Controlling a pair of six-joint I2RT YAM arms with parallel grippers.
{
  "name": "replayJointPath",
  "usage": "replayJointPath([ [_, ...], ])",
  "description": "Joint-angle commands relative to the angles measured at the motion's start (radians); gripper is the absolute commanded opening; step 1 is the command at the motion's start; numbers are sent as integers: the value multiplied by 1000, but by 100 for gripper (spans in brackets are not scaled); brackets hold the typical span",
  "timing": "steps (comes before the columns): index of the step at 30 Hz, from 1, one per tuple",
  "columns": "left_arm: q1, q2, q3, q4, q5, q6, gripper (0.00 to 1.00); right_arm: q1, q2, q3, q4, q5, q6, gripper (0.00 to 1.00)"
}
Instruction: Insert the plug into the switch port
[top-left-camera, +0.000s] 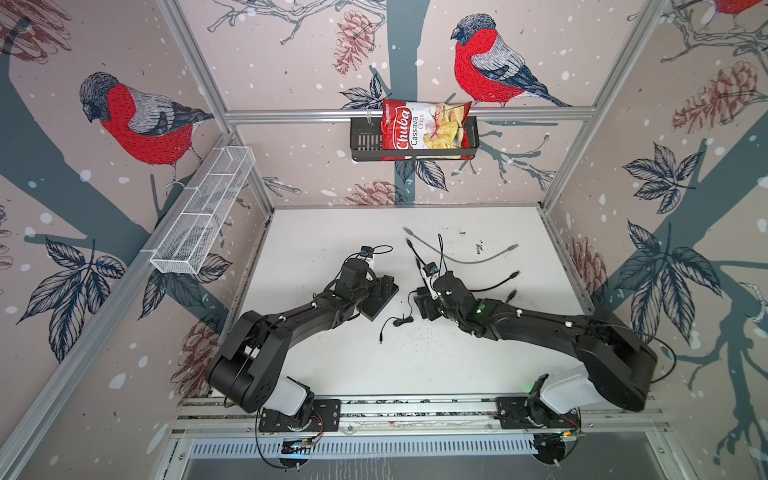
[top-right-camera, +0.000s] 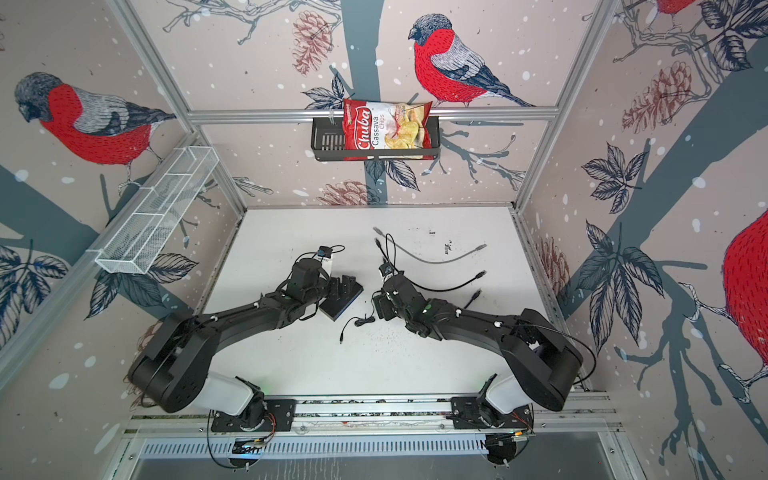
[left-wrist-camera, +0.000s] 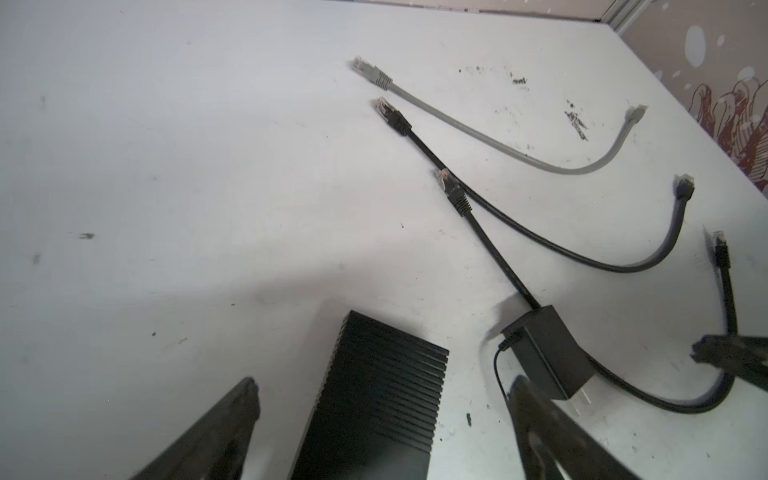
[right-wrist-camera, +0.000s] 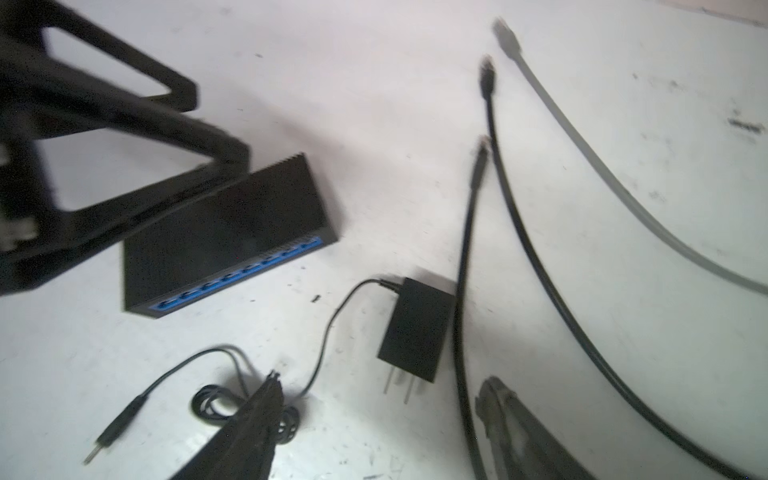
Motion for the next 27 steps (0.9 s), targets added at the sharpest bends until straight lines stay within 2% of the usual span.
replayJointPath([
  [1,-1,-53,-29,24,-46,-31,94,16,-21,-33,96,-128,-209,76],
  [6,0,-133,-92,21,-91,-93,96,43,-14,-67,117,-241,-384,75],
  [9,-1,-186,-141,42,-99,-119,97,65,-9,-87,145,-251,-475,75],
  [13,0,-243,-172,44,-118,-147,97,63,67,-18,65,-275,-550,73],
  [21,-1,-301,-199,28,-195,-161,97,62,211,48,43,-294,-607,67],
  [27,0,-315,-211,36,-179,-157,97,61,268,79,33,-280,-606,62],
])
